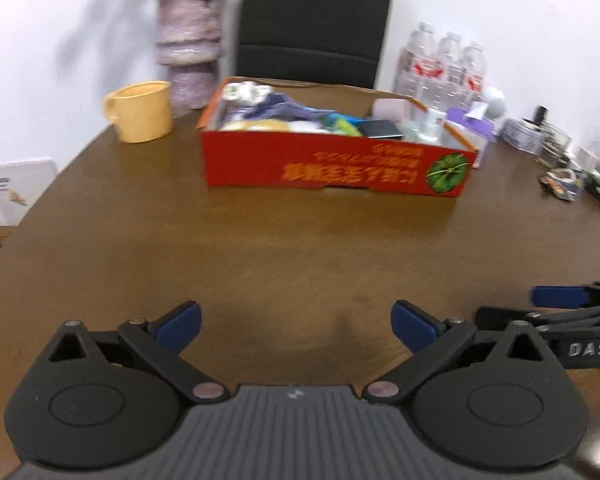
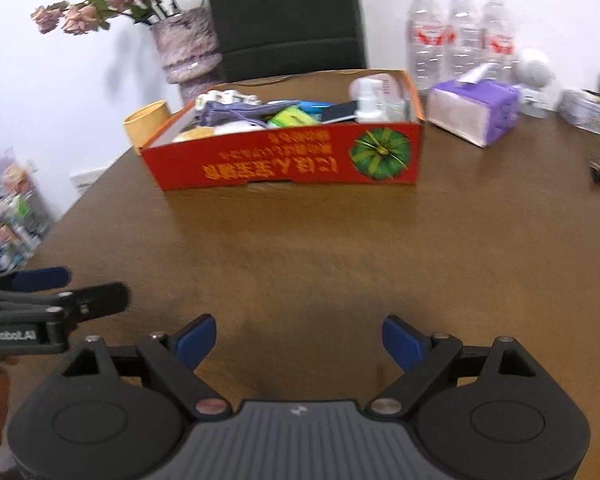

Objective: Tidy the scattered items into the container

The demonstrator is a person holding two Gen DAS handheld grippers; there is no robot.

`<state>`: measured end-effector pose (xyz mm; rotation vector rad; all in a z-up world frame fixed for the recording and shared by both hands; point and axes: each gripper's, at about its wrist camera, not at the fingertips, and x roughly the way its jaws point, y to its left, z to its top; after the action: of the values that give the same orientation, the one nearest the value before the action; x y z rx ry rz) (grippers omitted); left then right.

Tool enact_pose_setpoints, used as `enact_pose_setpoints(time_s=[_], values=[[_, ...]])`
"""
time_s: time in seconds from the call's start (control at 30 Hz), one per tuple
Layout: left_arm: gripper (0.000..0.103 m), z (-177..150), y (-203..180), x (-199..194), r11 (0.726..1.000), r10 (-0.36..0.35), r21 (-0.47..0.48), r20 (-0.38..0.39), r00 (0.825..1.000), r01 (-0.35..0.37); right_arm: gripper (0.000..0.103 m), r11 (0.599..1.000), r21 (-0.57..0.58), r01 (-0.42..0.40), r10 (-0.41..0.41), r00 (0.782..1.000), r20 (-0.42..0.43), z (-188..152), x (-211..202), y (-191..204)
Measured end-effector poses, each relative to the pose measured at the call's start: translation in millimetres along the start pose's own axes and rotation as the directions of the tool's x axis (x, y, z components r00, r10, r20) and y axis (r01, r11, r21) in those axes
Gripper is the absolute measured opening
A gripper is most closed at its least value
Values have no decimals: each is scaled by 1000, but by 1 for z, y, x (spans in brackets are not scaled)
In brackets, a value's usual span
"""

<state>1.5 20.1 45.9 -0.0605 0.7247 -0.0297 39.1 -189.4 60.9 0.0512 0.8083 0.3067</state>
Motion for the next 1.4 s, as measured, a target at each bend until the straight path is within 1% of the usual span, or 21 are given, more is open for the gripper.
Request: enact_pose_setpoints(time_s=[0.07,0.13,0.23,0.3,0.33,0.37,0.43,0.47,0.5,0.53,0.57,0.6,0.73,1.4], values=[[103,-14,4,0,1000,8,12,11,1000,-8,90,1000,-6,15,-15,998,53,-16,-3,5],[103,-22,5,-2,1000,12,21,27,1000,-13,90,1000,-17,24,-23,996,83,-27,-3,10],[103,-29,3,-6,999,20,48,73,997,-24,91,999,-1,44,-43,993,106,-37,1,13],[103,-29,0,-4,997,26,66,97,995,-32,93,999,9,40,-41,994,100,-38,6,14],[103,-29,0,-2,997,23,72,101,995,-30,97,999,15,42,-43,994,97,-39,10,15],[103,-28,0,2,997,21,67,87,996,-27,99,998,13,54,-55,993,100,-40,11,16],[103,-29,2,9,999,16,44,51,999,-19,100,997,4,83,-83,991,107,-41,14,17],[103,-30,3,12,999,26,35,37,999,-27,103,995,-4,97,-96,990,108,-42,15,18],[103,-31,4,15,999,40,28,23,999,-40,103,992,-19,121,-118,987,111,-43,18,19],[103,-31,2,17,997,64,36,26,998,-65,103,988,-36,150,-146,984,106,-43,20,22],[103,-31,1,17,996,78,48,29,997,-79,103,987,-39,158,-154,983,105,-43,21,23],[103,-32,0,17,994,87,58,31,996,-89,103,986,-37,161,-156,982,105,-42,22,24],[103,-33,3,19,996,74,41,22,997,-75,103,986,-39,160,-155,982,105,-42,23,25],[103,-31,2,20,996,74,42,22,997,-74,103,987,-45,157,-152,983,105,-45,21,26]])
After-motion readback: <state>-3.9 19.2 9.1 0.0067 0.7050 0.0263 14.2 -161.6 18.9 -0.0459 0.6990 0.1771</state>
